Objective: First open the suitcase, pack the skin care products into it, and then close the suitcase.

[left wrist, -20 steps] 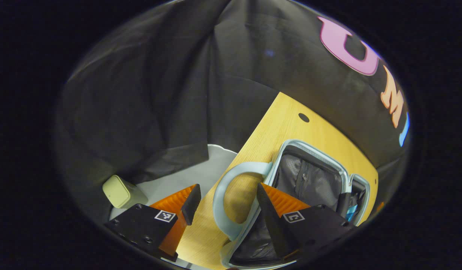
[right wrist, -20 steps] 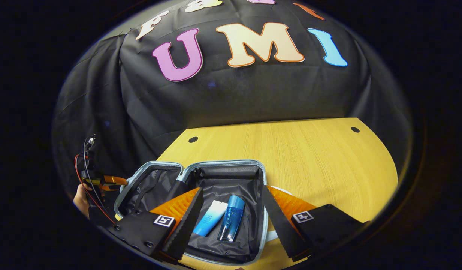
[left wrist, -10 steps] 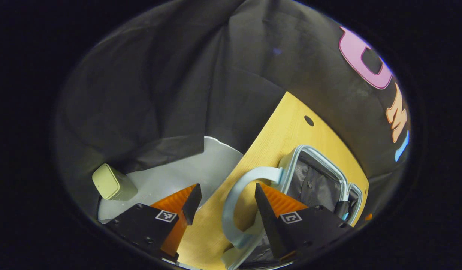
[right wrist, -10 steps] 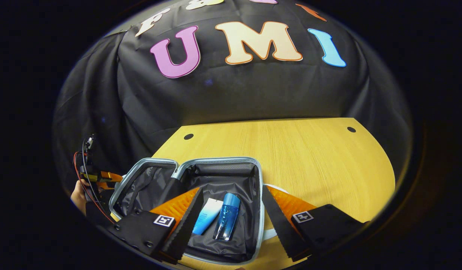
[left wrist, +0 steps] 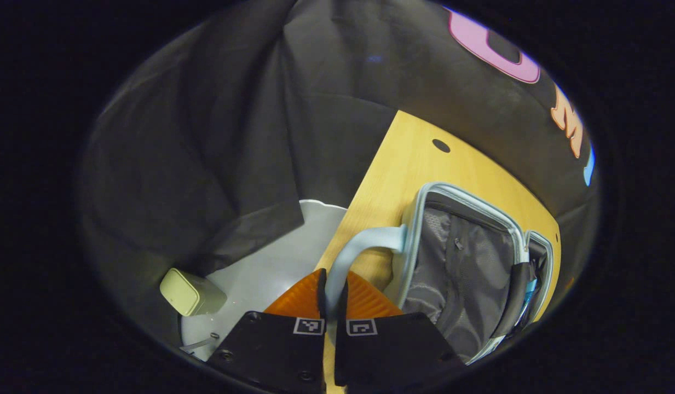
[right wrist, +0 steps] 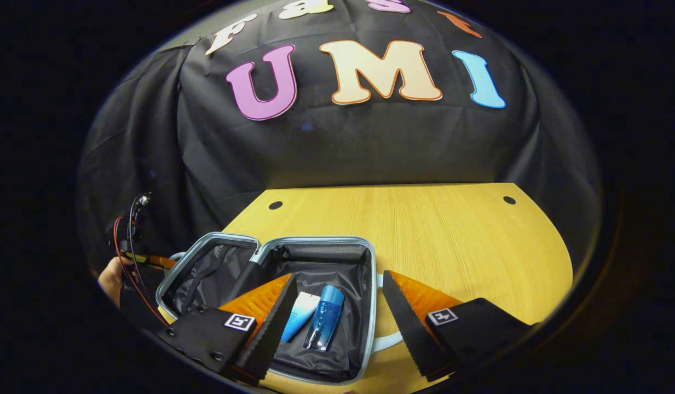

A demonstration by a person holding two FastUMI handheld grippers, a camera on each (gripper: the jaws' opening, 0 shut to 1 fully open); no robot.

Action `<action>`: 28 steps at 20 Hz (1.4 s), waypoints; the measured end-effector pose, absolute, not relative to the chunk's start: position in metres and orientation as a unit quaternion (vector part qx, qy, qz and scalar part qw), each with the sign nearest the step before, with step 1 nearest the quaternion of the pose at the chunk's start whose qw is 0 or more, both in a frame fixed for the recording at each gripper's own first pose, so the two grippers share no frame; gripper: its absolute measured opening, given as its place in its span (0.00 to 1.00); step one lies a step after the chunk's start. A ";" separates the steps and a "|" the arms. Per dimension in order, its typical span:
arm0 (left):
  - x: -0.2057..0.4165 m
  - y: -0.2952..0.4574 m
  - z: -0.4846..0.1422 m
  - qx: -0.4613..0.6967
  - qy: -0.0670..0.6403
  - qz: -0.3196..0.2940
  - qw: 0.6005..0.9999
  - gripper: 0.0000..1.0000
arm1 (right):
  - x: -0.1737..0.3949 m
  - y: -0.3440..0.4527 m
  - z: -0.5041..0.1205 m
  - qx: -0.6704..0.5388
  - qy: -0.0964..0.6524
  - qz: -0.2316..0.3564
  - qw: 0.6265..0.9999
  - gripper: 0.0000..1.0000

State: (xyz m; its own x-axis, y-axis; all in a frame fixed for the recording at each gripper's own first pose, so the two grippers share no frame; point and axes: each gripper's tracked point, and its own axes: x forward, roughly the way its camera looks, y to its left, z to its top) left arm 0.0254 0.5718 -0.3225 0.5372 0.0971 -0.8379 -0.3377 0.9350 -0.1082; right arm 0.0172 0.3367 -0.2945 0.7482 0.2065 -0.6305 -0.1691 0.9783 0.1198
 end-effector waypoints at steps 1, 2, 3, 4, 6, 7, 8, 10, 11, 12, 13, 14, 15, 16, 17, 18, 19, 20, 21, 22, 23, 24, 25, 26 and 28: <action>0.027 0.571 -0.313 -0.121 0.456 0.120 0.874 0.00 | 0.018 0.336 -0.292 0.026 0.333 0.105 0.937 0.98; 0.026 0.567 -0.303 -0.113 0.450 0.119 0.878 0.00 | 0.020 0.336 -0.289 0.023 0.327 0.112 0.938 0.98; 0.025 0.565 -0.293 -0.107 0.442 0.121 0.882 0.00 | 0.019 0.337 -0.287 0.022 0.323 0.121 0.938 0.98; 0.025 0.561 -0.289 -0.103 0.436 0.123 0.886 0.00 | 0.019 0.339 -0.286 0.021 0.320 0.131 0.938 0.98; 0.022 0.553 -0.269 -0.101 0.420 0.125 0.893 0.00 | 0.019 0.344 -0.284 0.020 0.317 0.155 0.935 0.98; 0.021 0.551 -0.262 -0.095 0.414 0.123 0.897 0.00 | 0.018 0.344 -0.281 0.020 0.313 0.165 0.935 0.94; 0.017 0.550 -0.254 -0.091 0.411 0.129 0.898 0.00 | 0.018 0.344 -0.277 0.022 0.307 0.176 0.935 0.98; 0.016 0.538 -0.231 -0.080 0.393 0.127 0.907 0.00 | 0.017 0.345 -0.269 0.026 0.296 0.197 0.934 0.98; 0.016 0.532 -0.219 -0.074 0.384 0.124 0.912 0.00 | 0.016 0.342 -0.264 0.024 0.290 0.205 0.935 0.98; 0.015 0.525 -0.202 -0.068 0.377 0.120 0.916 0.00 | 0.015 0.337 -0.259 0.024 0.284 0.210 0.935 0.98; 0.015 0.516 -0.189 -0.061 0.372 0.121 0.918 0.00 | 0.013 0.332 -0.255 0.026 0.280 0.215 0.935 0.98; 0.017 0.502 -0.179 -0.054 0.365 0.115 0.922 0.00 | 0.011 0.327 -0.251 0.028 0.276 0.217 0.936 0.98; 0.019 0.490 -0.169 -0.045 0.357 0.111 0.926 0.00 | 0.009 0.320 -0.247 0.029 0.273 0.218 0.936 0.98; 0.022 0.478 -0.160 -0.035 0.348 0.105 0.931 0.00 | 0.008 0.311 -0.243 0.029 0.271 0.217 0.938 0.98; 0.023 0.463 -0.150 -0.024 0.342 0.097 0.934 0.00 | 0.006 0.302 -0.241 0.029 0.270 0.215 0.938 0.98; 0.027 0.448 -0.137 -0.016 0.331 0.088 0.940 0.00 | 0.004 0.294 -0.237 0.032 0.269 0.215 0.938 0.98; 0.029 0.433 -0.127 -0.009 0.324 0.078 0.943 0.00 | 0.003 0.286 -0.232 0.034 0.265 0.214 0.940 0.98; 0.032 0.418 -0.118 -0.006 0.315 0.067 0.947 0.00 | 0.004 0.278 -0.228 0.035 0.261 0.213 0.941 0.98; 0.036 0.401 -0.110 -0.004 0.309 0.056 0.950 0.00 | 0.004 0.269 -0.224 0.035 0.257 0.211 0.942 0.98; 0.038 0.386 -0.104 -0.005 0.303 0.045 0.952 0.00 | 0.005 0.261 -0.221 0.036 0.254 0.209 0.944 0.98; 0.040 0.370 -0.098 -0.005 0.299 0.034 0.954 0.00 | 0.004 0.254 -0.219 0.038 0.252 0.207 0.945 0.98; 0.043 0.356 -0.095 -0.004 0.293 0.021 0.956 0.00 | 0.004 0.247 -0.216 0.039 0.250 0.205 0.945 0.98; 0.045 0.340 -0.092 -0.007 0.289 0.009 0.957 0.00 | 0.003 0.240 -0.216 0.041 0.249 0.203 0.946 0.98; 0.048 0.324 -0.091 -0.006 0.288 -0.004 0.958 0.00 | 0.003 0.233 -0.215 0.041 0.249 0.201 0.947 0.98; 0.052 0.294 -0.090 -0.006 0.283 -0.028 0.959 0.00 | 0.001 0.219 -0.217 0.041 0.251 0.195 0.947 0.98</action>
